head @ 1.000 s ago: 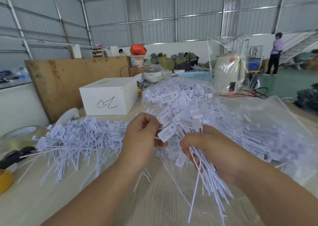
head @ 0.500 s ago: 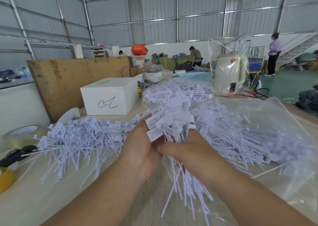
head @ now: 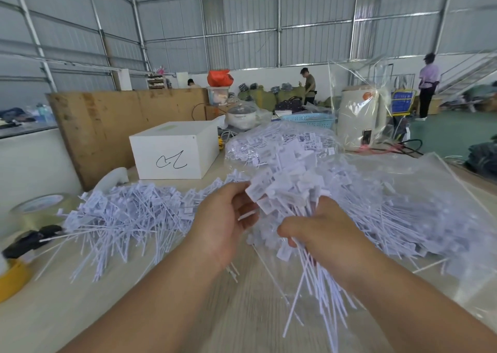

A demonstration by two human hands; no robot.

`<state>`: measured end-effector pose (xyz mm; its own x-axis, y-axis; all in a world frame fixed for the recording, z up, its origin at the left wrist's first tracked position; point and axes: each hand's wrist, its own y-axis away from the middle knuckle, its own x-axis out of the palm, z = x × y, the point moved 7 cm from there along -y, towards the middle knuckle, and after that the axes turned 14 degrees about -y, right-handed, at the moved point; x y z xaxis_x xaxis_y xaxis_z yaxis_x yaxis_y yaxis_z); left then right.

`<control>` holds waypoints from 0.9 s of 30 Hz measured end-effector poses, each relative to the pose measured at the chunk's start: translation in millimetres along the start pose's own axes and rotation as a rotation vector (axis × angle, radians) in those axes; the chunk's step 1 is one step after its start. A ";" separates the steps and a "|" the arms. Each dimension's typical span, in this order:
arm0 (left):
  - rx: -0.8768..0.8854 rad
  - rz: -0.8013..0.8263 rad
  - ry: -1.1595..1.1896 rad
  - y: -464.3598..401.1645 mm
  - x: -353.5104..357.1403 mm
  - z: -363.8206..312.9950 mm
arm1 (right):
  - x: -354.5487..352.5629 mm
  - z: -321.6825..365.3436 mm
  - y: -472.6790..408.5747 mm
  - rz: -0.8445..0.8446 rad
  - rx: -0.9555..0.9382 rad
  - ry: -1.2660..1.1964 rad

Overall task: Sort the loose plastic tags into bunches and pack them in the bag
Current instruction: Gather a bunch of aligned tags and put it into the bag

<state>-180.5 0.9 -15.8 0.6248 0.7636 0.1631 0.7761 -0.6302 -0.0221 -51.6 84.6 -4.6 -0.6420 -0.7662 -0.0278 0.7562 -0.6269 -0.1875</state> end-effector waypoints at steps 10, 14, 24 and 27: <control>0.016 -0.059 -0.085 -8.8 -27.0 -11.4 | -12.4 -1.8 0.4 -0.002 0.102 0.023; 0.136 -0.004 -0.345 2.9 -13.8 -22.1 | -13.2 -0.7 -0.5 -0.034 0.107 -0.047; 0.423 0.381 -0.634 38.2 41.4 -16.1 | 1.2 -16.3 -3.3 0.063 0.289 -0.663; 0.488 0.469 -0.749 42.6 45.2 -13.4 | 9.6 -16.8 -0.9 0.139 0.342 -0.702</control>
<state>-120.3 6.7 3.8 0.6391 0.4506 -0.6233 0.2836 -0.8914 -0.3536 -60.5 80.2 -21.2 -0.3950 -0.6793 0.6185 0.8937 -0.4401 0.0873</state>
